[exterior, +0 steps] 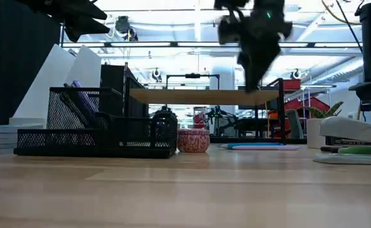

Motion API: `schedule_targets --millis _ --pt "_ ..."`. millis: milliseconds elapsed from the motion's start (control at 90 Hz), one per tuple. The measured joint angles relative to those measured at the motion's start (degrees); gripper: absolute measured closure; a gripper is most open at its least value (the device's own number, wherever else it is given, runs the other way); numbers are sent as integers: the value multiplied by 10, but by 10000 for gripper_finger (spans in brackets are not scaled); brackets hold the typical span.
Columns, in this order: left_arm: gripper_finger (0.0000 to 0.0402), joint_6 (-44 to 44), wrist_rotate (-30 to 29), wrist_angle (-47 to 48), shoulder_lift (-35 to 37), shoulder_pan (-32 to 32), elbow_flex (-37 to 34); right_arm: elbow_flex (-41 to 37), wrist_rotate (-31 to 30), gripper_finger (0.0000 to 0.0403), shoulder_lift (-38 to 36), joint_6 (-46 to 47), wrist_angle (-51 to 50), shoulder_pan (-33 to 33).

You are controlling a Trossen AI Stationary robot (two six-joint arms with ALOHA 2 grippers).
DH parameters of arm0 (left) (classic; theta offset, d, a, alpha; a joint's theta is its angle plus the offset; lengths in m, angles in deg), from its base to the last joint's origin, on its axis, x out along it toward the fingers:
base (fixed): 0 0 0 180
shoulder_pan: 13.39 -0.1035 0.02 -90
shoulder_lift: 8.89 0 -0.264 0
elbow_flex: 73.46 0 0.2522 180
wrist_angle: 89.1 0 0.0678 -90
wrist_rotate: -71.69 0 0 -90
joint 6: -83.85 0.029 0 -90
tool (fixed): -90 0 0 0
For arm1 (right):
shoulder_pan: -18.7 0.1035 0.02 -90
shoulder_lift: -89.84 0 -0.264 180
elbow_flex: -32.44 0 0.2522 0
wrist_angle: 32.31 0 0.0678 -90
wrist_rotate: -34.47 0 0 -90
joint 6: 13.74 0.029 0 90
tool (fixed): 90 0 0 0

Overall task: Stock shelves
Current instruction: Put the purple pen into the desk organizer

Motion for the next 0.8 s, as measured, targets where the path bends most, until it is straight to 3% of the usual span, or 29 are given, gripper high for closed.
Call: schedule_targets --millis 367,489,800 --pt "206 0 0 0 0 0 0 -187 -12 237 -27 40 89 -12" --pt "206 0 0 0 0 0 0 -221 -46 236 -41 41 128 -32" --pt "206 -1 0 0 0 0 0 -264 -42 236 -39 -7 202 -93"
